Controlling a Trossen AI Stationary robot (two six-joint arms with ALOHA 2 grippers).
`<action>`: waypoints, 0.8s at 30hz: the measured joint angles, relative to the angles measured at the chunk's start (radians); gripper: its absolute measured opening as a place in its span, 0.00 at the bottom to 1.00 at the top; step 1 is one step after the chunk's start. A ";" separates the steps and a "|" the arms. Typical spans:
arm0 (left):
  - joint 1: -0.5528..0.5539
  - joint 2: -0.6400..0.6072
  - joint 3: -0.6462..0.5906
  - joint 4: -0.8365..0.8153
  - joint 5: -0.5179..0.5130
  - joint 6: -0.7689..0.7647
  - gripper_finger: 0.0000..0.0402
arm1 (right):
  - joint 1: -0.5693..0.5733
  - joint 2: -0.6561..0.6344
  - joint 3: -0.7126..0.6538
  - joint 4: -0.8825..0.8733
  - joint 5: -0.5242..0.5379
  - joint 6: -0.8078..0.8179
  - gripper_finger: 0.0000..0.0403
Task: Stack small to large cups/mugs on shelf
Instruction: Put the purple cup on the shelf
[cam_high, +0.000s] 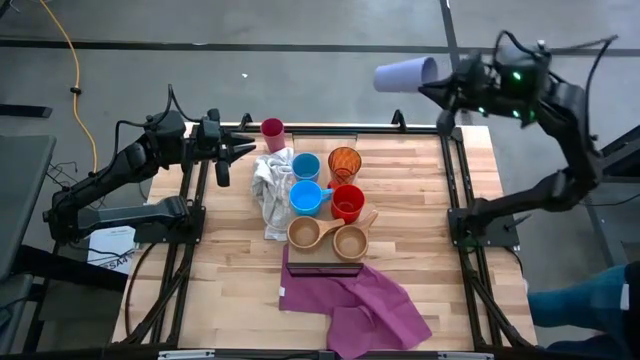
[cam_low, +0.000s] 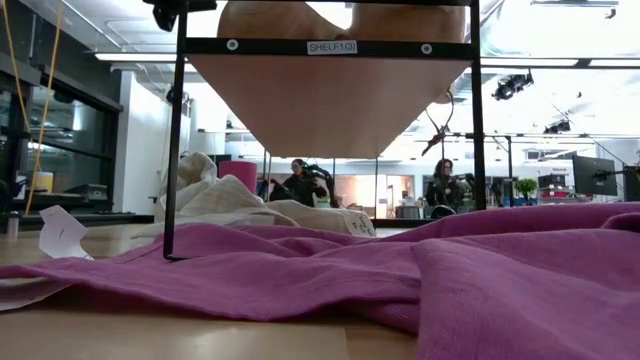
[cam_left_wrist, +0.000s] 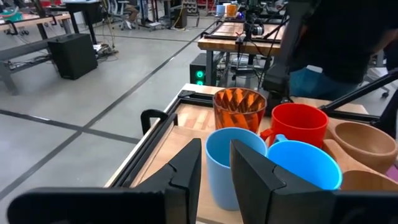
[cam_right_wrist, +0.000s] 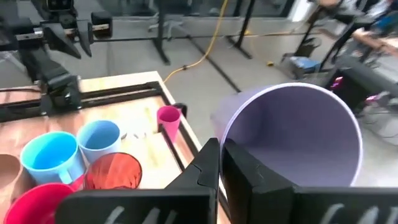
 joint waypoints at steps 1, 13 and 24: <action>0.000 0.000 0.000 0.000 0.002 -0.003 0.18 | -0.032 0.020 0.014 -0.004 -0.046 -0.010 0.00; 0.000 0.000 0.000 0.000 0.020 -0.021 0.18 | -0.203 0.308 0.269 -0.240 -0.314 -0.110 0.00; 0.000 0.000 0.000 0.000 0.019 -0.022 0.18 | -0.180 0.389 0.316 -0.220 -0.371 -0.129 0.00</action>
